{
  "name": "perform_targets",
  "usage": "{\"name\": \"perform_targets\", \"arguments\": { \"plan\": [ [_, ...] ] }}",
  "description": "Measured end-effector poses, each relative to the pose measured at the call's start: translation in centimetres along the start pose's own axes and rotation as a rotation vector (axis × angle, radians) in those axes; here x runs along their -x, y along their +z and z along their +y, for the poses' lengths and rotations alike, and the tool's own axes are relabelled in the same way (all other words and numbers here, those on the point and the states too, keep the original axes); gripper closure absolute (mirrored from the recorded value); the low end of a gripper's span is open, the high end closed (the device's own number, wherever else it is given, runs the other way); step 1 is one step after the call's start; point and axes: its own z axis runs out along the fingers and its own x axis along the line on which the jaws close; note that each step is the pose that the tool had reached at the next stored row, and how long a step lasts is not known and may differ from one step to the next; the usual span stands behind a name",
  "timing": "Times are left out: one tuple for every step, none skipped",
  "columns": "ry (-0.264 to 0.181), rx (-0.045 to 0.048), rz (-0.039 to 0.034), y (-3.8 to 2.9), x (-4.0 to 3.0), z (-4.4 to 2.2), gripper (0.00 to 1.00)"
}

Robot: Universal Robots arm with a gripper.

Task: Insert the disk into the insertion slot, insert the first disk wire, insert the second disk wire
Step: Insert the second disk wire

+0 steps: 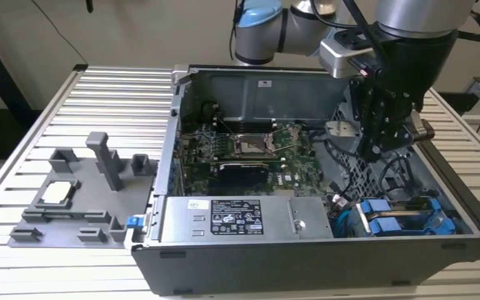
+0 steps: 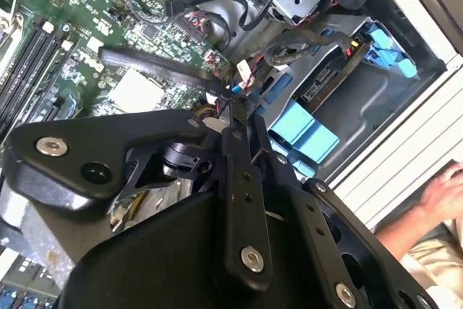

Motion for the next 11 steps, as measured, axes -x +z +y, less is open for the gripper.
{"name": "perform_targets", "arguments": {
  "plan": [
    [-0.001, 0.0006, 0.0043, 0.00, 0.14, -0.02, 0.80],
    [-0.001, 0.0015, 0.0101, 0.00, 0.31, -0.05, 0.74],
    [-0.002, 0.0021, 0.0144, 0.01, 0.47, -0.08, 0.74],
    [-0.003, 0.0025, 0.0174, 0.01, 0.61, -0.10, 0.74],
    [-0.003, 0.0028, 0.0198, 0.01, 0.73, -0.12, 0.74],
    [-0.004, 0.0033, 0.0230, 0.00, 0.80, -0.14, 0.74],
    [-0.004, 0.0041, 0.0283, 0.01, 0.83, -0.15, 0.74],
    [-0.005, 0.0053, 0.0366, 0.02, 0.85, -0.15, 0.74],
    [-0.007, 0.0068, 0.0466, 0.02, 0.85, -0.16, 0.74],
    [-0.008, 0.0083, 0.0561, 0.02, 0.86, -0.17, 0.76],
    [-0.009, 0.0093, 0.0634, 0.03, 0.86, -0.17, 0.76]
  ]
}}
